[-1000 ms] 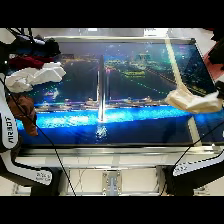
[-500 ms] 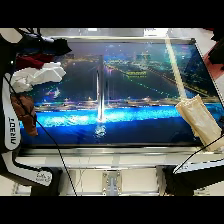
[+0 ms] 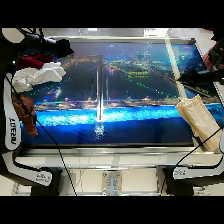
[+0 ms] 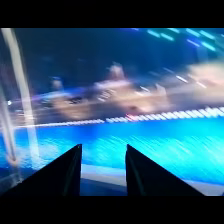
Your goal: Fold the shirts.
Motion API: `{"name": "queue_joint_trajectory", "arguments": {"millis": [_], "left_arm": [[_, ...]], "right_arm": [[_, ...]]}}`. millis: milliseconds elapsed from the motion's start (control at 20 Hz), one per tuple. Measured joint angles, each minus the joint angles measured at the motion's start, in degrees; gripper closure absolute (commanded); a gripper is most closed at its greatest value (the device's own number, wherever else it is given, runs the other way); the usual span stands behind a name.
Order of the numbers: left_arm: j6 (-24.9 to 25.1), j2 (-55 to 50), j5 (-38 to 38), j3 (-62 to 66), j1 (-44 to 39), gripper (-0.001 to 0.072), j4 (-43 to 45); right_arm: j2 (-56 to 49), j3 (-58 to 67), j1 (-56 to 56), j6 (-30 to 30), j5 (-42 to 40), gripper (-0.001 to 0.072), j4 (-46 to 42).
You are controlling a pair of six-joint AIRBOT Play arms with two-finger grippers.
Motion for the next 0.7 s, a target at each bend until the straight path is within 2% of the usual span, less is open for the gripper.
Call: {"name": "queue_joint_trajectory", "arguments": {"millis": [100, 350, 400, 700], "left_arm": [[-0.7, 0.0, -0.9, 0.0, 0.0, 0.069, 0.0], [-1.0, 0.0, -1.8, 0.0, 0.0, 0.069, 0.0], [-1.1, 0.0, -1.9, 0.0, 0.0, 0.069, 0.0], [-1.2, 0.0, -2.1, 0.0, 0.0, 0.069, 0.0]], "right_arm": [[0.1, -1.1, 10.5, -3.9, -7.1, 0.0371, 0.7], [-1.5, -5.7, 31.3, -7.7, -17.6, 0.0373, -10.4], [-1.9, -6.7, 33.9, -7.9, -18.7, 0.0396, -12.3], [-2.9, -10.9, 42.0, -7.3, -21.8, 0.0399, -19.1]]}}
